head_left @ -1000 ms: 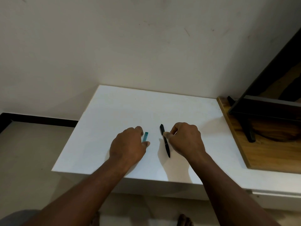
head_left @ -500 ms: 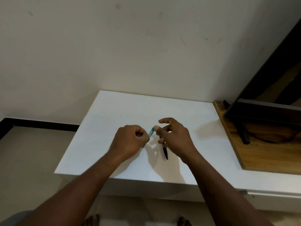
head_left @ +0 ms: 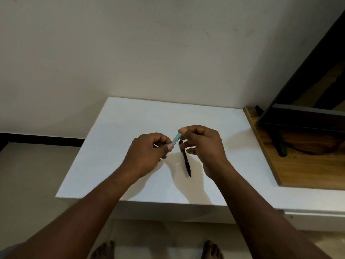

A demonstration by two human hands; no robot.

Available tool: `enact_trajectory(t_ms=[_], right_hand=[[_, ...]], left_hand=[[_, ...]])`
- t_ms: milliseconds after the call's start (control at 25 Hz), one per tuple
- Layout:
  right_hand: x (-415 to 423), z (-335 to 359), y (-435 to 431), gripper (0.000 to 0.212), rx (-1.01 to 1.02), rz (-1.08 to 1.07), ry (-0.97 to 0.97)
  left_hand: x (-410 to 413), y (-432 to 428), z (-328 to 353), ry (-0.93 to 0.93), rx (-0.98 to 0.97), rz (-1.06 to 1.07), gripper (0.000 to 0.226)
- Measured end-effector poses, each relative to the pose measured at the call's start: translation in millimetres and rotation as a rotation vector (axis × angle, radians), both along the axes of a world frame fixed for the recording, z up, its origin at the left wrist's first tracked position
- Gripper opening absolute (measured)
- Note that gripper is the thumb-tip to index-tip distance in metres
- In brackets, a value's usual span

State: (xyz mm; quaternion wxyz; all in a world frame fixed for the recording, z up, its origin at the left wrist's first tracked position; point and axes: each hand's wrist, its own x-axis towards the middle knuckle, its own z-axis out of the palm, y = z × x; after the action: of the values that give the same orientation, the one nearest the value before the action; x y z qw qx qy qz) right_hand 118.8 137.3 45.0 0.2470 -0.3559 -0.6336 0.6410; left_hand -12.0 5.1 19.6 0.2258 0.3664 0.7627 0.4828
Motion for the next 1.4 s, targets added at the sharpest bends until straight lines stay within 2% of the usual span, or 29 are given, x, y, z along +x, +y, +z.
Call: enact_trajectory(t_ms=[160,280,360,440,560,640,720,800,960,1080,1200,1320,1400], right_hand=[[8,11,17,0.016,-0.084,-0.197,0.098],[16,14,23,0.020,-0.488,-0.200,0.313],[13,13,19,0.019,-0.630,-0.146,0.363],[7,11,13,0.017,-0.562,-0.049,0.244],[1,4,2,0.027,-0.371,0.106,-0.085],[-2,0,-7,0.030,-0.290,0.143,-0.163],[-7,-3,-19,0.026,-0.200,0.137,-0.082],[-12,-4,-34,0.022,-0.082,0.128,0.050],[-16,-7,-65,0.015,0.046,0.142,0.278],[-16,-13,-79,0.015,0.163,0.219,0.332],[-17,-19,-82,0.021,0.239,0.204,0.357],[-17,-21,-73,0.018,0.348,0.129,0.264],[-15,-23,-56,0.012,0.475,0.080,0.090]], left_hand=[[-2,-2,-4,-0.066,0.023,0.073,0.006],[-3,-1,0,-0.176,0.097,0.092,0.005],[-3,-1,2,-0.198,0.120,0.084,0.006],[-1,-1,3,-0.188,0.106,0.073,0.006],[0,-2,5,-0.246,0.117,0.084,0.008],[-1,-2,4,-0.494,0.154,0.137,0.014],[5,-3,3,-0.852,0.179,0.168,0.020],[11,-3,1,-1.032,0.186,0.170,0.025],[16,-3,0,-1.057,0.243,0.079,0.035],[16,-8,1,-1.108,0.279,-0.017,0.040],[21,-10,-3,-1.242,0.229,0.002,0.041],[26,-5,-6,-1.240,0.180,0.133,0.042],[24,2,-5,-1.079,0.171,0.267,0.030]])
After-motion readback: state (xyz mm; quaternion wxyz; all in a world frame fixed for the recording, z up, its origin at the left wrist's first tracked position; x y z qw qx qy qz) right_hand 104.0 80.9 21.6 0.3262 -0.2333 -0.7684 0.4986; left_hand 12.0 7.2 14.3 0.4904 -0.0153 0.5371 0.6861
